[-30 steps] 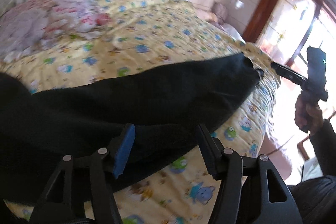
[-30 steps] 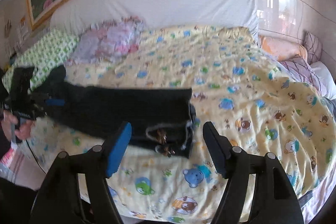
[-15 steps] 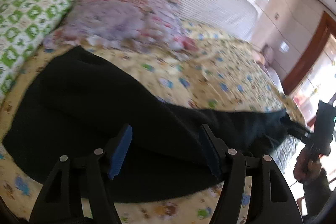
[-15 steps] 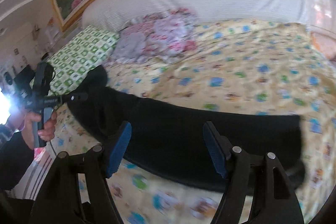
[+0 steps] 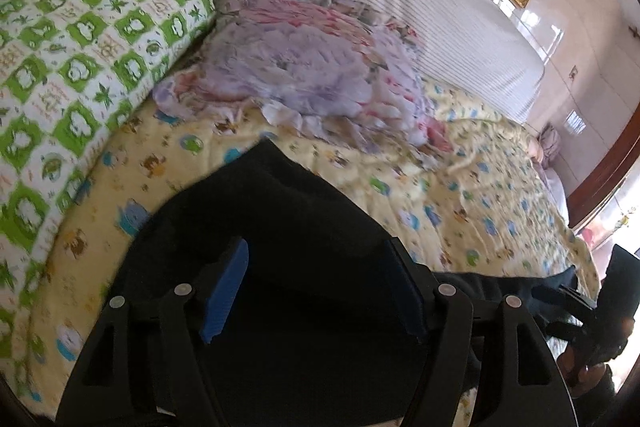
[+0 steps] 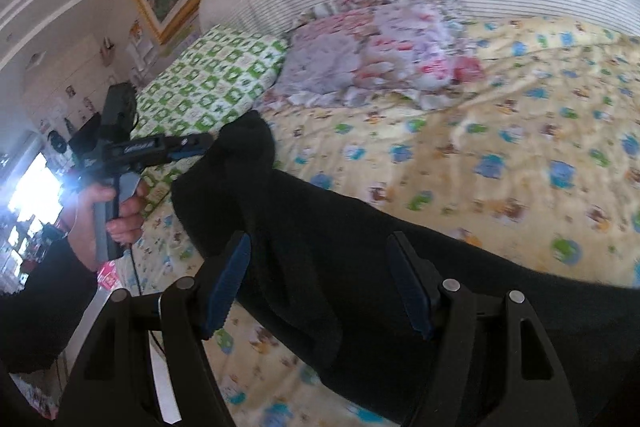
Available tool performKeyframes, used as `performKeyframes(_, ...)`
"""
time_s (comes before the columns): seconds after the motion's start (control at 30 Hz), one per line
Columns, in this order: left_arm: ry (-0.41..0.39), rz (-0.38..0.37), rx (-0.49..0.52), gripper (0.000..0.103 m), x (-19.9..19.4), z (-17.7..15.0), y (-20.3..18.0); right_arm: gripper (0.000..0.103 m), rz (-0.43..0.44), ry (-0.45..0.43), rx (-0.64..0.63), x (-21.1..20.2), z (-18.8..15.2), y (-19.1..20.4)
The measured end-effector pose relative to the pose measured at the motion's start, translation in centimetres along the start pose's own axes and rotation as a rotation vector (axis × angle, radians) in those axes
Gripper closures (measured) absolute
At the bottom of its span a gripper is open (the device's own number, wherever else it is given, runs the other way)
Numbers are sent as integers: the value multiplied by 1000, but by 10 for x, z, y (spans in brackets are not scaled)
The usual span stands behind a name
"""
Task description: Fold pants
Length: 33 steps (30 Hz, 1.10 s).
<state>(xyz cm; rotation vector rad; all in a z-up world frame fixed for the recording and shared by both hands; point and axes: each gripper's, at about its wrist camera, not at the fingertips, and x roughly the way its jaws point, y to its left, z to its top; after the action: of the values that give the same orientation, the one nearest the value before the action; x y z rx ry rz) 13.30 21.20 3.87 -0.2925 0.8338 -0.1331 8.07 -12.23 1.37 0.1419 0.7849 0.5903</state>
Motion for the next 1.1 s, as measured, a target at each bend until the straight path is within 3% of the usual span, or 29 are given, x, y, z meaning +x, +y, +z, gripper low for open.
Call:
performKeyframes(0.27,32,9,45,28,23,44,15,32,55,90,-46,49,17,24)
performKeyframes(0.37,85,-12,39,28,42,58,22,32,70,113,-37,67,21,29)
performKeyframes(0.5,160,33,72,28,70,72,29,32,81,152,-29,91,24,31)
performKeyframes(0.63,229,6,74,28,90,81,33,32,103,181,-10,107,26,32)
performKeyframes(0.73,253,-7,120,38,96,80,26,32,124,190,7,116,28,33)
performKeyframes(0.77,270,-8,138,54,98,77,23,32,130,189,9,117,28,33)
performKeyframes(0.8,280,-3,152,60,100,75,21,34,137,190,12,120,29,34)
performKeyframes(0.83,278,12,176,61,100,71,19,44,146,194,15,122,29,34)
performKeyframes(0.87,270,18,192,69,97,69,17,59,158,200,18,123,29,34)
performKeyframes(0.9,260,20,205,94,94,67,16,66,171,205,21,125,29,34)
performKeyframes(0.93,248,20,207,100,88,65,17,82,170,205,20,125,30,35)
performKeyframes(0.97,226,14,196,97,80,64,19,93,161,201,15,124,30,35)
performKeyframes(1.1,154,-15,157,98,45,60,28,96,172,175,5,117,32,40)
